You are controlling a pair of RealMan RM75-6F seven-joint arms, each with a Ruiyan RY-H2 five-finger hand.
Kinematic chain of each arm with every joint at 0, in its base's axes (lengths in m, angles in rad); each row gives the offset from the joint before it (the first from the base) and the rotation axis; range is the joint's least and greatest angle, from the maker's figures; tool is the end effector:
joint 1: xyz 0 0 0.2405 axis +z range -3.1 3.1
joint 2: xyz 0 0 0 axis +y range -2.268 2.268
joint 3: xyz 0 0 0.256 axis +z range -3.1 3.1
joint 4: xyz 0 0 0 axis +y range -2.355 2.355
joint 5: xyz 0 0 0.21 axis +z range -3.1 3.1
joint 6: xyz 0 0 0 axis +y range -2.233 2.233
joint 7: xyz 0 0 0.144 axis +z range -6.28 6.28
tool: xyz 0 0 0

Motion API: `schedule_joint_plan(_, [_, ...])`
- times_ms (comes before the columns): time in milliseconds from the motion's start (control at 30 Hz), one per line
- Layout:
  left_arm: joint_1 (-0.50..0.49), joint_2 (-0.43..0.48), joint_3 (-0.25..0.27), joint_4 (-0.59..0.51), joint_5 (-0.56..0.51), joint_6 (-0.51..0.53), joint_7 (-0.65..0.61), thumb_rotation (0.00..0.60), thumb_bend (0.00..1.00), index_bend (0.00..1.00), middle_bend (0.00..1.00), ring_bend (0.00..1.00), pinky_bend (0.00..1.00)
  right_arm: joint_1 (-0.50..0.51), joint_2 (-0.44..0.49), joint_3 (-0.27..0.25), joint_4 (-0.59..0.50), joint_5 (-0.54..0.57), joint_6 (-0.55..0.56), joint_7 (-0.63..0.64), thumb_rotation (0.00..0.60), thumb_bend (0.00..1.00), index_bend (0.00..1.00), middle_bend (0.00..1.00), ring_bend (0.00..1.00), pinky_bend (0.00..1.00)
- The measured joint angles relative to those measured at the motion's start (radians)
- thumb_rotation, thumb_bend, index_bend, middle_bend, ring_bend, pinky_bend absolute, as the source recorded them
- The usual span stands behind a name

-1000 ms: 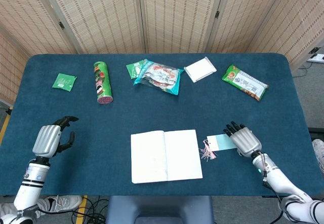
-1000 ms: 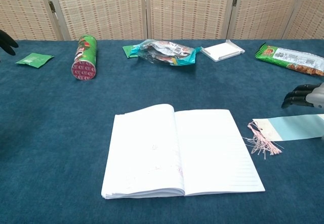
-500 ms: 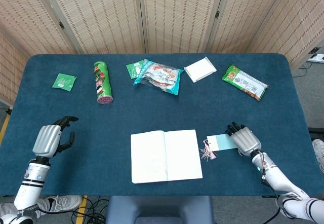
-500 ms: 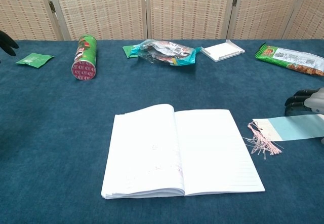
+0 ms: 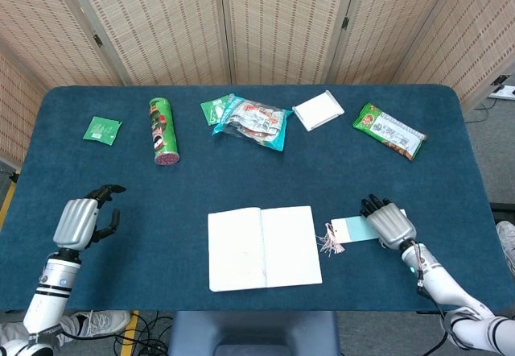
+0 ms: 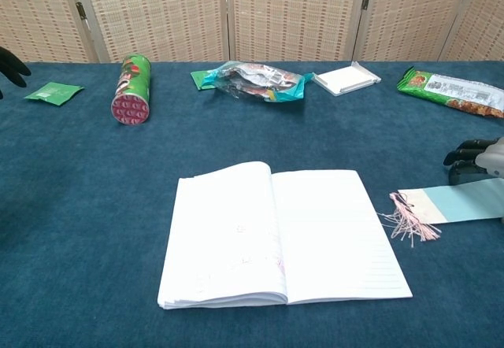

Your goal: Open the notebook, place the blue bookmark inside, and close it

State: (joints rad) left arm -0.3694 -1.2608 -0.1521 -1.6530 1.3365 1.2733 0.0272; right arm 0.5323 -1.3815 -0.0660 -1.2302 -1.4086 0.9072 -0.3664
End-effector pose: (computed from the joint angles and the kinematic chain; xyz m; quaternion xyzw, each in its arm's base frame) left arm -0.2412 0.2766 0.1022 -0.6058 -0.4265 -0.4534 0.4955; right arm -0.3140 -0.2935 0.0335 0.8365 -0.2419 0.1392 0.4716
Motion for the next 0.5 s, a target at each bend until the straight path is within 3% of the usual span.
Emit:
schedule_joint_plan(267, [-0.001, 0.01, -0.003, -0.013, -0.003, 0.003, 0.018, 0.6, 0.58, 0.29, 0.33, 0.38, 0.67, 0.008, 0.044, -0.007, -0.032, -0.118, 0.08, 0.055, 0.6, 0.16, 0.34, 0.12, 0.06, 0.25])
schedule_joint_plan(500, [-0.003, 0.009, -0.004, -0.03, -0.011, 0.002, 0.044, 0.6, 0.58, 0.29, 0.33, 0.38, 0.67, 0.044, 0.134, -0.035, -0.093, -0.337, 0.205, 0.163, 0.6, 0.16, 0.34, 0.12, 0.05, 0.21])
